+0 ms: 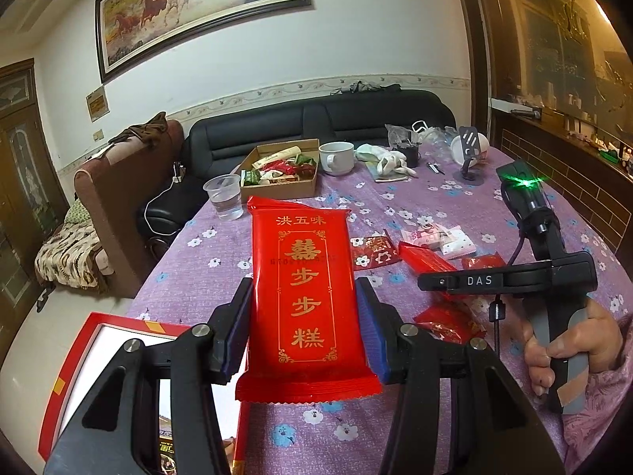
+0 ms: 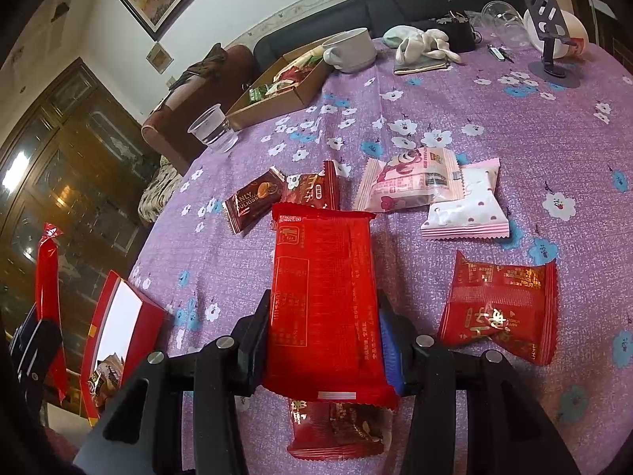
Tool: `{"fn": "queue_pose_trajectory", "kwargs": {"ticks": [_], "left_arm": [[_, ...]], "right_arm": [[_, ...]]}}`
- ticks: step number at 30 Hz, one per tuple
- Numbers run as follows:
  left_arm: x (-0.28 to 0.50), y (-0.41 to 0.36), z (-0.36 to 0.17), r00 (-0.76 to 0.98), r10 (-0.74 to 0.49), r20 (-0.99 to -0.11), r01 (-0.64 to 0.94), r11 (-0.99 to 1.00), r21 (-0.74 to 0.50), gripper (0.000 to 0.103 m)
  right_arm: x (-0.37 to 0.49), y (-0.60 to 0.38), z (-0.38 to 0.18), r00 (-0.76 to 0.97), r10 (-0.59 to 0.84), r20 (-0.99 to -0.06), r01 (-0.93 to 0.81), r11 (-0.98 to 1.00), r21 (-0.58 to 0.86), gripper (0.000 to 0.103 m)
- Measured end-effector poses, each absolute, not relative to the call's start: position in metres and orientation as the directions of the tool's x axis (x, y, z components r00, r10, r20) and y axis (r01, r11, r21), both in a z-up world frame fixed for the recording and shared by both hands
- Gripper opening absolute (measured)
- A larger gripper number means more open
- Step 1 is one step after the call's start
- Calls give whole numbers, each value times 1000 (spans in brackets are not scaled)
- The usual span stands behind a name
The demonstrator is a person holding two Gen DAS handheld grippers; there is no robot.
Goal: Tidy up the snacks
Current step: 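Lift and carry both red packets over the white box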
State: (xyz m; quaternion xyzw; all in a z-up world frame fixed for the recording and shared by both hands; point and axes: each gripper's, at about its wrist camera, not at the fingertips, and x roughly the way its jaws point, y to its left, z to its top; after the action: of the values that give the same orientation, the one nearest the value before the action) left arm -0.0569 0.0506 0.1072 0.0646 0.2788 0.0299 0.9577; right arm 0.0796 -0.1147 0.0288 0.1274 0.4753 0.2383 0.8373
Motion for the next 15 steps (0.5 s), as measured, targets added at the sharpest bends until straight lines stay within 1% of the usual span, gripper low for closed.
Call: {"fn": "queue_pose_trajectory", "kwargs": {"ticks": [15], "left_arm": [[-66, 71, 111, 844, 116, -524, -59, 991, 124, 48]], "right_arm": [[77, -109, 28, 445, 520, -729, -292, 854, 431, 47]]}}
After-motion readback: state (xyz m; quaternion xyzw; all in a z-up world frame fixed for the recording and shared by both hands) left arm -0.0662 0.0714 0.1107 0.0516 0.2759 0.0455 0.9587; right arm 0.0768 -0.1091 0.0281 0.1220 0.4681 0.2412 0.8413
